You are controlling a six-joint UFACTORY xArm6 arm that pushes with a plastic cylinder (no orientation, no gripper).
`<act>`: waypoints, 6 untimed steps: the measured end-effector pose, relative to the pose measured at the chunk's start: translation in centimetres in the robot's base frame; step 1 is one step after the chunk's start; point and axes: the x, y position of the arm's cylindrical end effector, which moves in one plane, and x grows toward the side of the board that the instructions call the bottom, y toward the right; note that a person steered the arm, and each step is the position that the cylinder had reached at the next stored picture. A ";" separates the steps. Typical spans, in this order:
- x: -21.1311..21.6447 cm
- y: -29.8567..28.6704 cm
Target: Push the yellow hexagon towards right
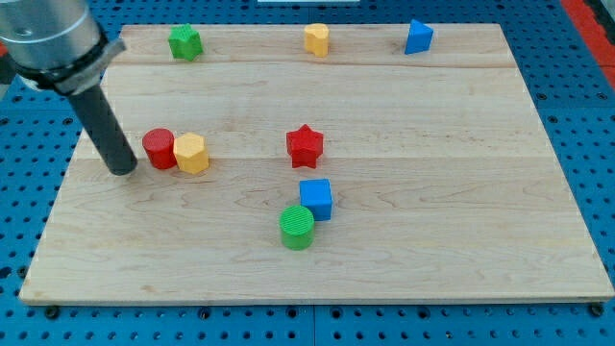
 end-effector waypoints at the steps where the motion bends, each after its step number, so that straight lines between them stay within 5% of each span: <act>1: 0.0 0.1; 6: -1.7 7.5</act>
